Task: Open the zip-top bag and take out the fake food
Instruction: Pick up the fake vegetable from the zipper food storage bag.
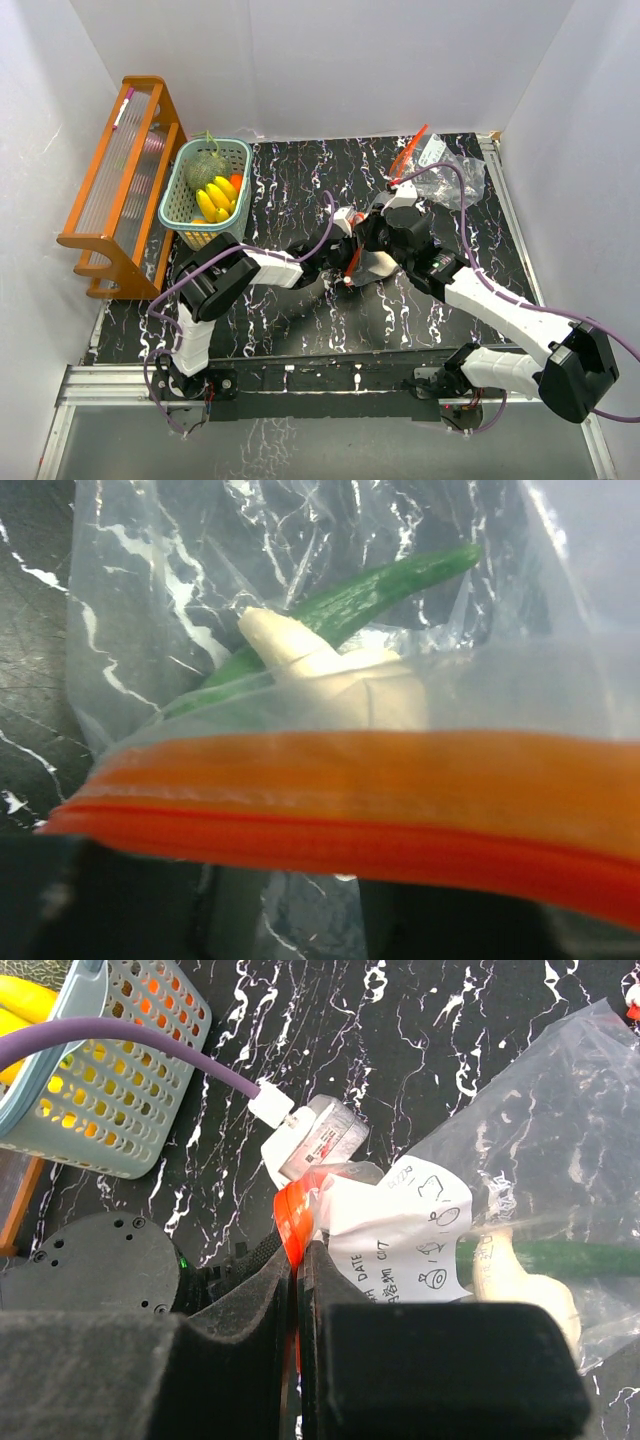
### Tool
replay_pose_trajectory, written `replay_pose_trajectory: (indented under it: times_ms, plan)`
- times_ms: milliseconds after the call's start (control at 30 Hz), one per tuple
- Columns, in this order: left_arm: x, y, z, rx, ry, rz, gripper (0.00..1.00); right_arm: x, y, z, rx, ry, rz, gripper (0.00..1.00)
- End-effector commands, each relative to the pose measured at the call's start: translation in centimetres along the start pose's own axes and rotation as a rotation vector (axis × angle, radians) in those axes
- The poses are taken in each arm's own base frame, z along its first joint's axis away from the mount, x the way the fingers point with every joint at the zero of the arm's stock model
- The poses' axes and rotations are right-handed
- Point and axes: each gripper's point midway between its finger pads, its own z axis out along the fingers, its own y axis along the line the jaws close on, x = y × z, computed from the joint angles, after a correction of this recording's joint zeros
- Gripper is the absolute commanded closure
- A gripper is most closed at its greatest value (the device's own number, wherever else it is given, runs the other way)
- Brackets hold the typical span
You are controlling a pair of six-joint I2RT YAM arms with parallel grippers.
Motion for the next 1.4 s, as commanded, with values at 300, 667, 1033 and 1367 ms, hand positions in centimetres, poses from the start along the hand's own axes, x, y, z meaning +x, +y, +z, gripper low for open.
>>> replay_pose_trajectory:
  times_ms: [300,667,1033,1367]
  plan:
    - [-4.2,-4.1,-0.8,0.066,-0.076,0.094,0.28,-1.2,1.7,0.2,-0.08,-0.023,-0.042,0.92]
    - [-0.9,-0.7,2.8,-0.001,0.023,0.076,0.32,-0.4,2.2,0.0,-0.128,-0.002,-0.075,0.92]
    - [2.0,2.8,2.5,-0.145,0.101,0.189,0.72,-0.8,1.4,0.2,-0.079,-0.013,-0.086,0.92]
    - [2.7,2.8,-0.5,-0.167,0.105,0.251,1.0,-1.0,0.4,0.4,-0.028,-0.023,-0.09,0.92]
